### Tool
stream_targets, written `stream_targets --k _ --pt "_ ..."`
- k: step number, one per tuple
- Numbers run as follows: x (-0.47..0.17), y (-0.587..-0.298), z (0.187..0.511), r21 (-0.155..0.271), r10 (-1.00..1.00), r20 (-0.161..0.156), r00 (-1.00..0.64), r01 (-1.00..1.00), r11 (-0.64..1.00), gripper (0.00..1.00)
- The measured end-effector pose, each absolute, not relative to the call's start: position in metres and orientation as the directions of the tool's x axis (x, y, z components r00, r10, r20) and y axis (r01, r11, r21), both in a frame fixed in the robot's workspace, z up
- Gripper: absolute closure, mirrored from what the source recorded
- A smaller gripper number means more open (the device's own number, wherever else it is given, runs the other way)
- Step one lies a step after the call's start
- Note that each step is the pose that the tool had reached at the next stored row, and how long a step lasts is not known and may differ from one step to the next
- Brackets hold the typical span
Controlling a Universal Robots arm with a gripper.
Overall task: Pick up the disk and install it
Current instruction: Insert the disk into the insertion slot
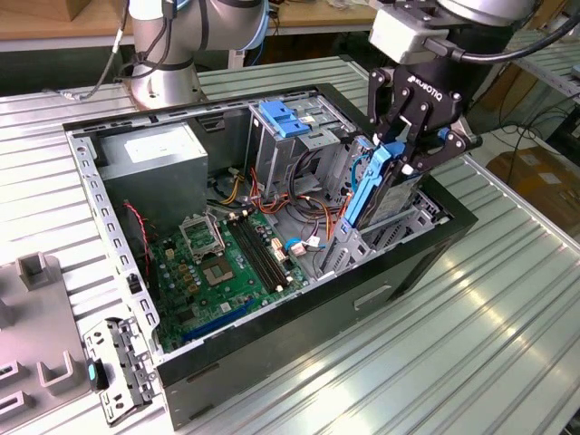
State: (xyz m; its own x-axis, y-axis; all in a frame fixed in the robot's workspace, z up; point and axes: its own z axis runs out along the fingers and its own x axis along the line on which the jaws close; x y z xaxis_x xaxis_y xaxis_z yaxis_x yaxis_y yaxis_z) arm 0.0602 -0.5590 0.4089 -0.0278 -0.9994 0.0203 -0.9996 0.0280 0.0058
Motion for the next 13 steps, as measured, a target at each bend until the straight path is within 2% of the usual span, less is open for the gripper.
stream_targets --k 13 --pt "0.060 -0.559 0.385 0.006 -0.999 0.021 -0.028 -1.000 0.028 0.63"
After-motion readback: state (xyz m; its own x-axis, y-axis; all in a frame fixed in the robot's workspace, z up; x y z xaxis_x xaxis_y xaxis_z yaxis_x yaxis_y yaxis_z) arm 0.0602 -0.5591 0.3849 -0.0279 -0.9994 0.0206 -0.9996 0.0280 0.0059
